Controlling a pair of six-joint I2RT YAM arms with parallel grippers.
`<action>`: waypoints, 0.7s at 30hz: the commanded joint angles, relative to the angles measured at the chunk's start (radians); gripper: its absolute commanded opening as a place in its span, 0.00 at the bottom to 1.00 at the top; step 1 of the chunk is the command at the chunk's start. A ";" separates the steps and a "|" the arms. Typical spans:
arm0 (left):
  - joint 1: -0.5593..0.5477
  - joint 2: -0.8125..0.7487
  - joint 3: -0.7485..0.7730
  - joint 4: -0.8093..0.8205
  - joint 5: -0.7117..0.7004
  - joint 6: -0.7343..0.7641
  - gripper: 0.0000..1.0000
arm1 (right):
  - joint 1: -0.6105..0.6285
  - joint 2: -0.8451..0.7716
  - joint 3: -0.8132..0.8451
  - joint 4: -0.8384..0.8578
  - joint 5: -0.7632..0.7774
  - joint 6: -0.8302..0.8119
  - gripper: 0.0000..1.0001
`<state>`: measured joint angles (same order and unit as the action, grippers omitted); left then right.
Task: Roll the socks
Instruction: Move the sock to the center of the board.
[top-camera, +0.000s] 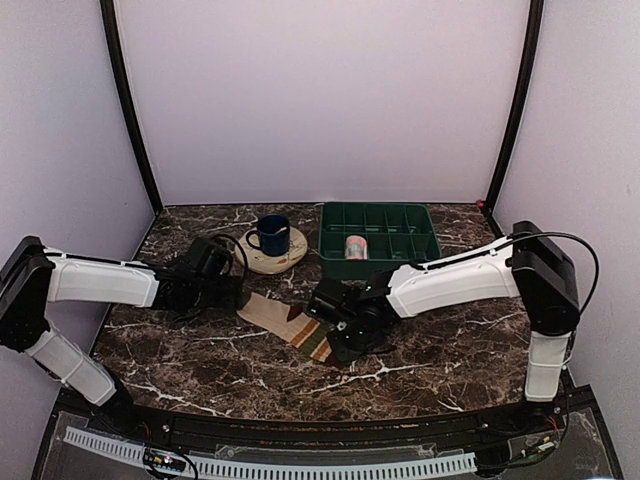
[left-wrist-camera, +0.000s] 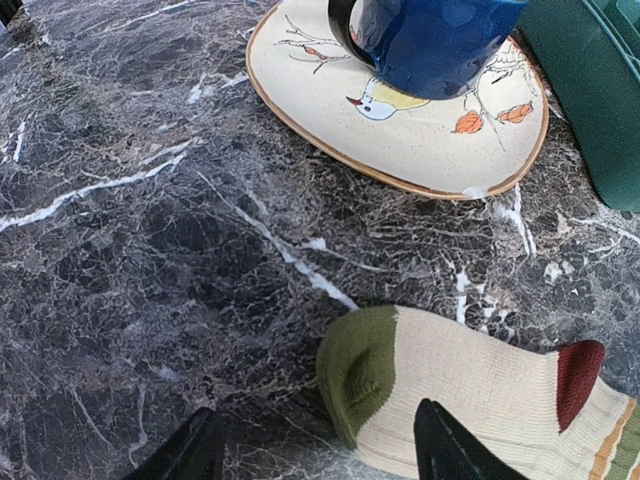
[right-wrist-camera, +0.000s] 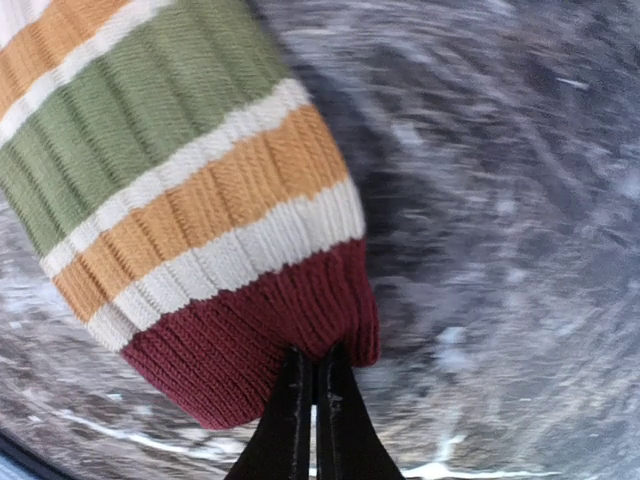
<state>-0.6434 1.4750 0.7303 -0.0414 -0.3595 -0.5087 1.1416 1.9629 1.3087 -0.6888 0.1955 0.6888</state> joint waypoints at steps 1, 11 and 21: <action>0.007 -0.022 0.000 -0.014 -0.001 0.021 0.68 | -0.075 0.019 -0.098 -0.146 0.122 -0.049 0.00; 0.004 0.070 0.024 0.054 0.084 0.044 0.67 | -0.212 0.012 -0.078 -0.137 0.204 -0.150 0.00; -0.014 0.072 0.031 0.077 0.105 0.059 0.66 | -0.281 0.056 0.025 -0.140 0.242 -0.216 0.02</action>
<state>-0.6487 1.5562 0.7376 0.0158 -0.2676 -0.4656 0.8761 1.9774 1.3151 -0.7918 0.4213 0.5007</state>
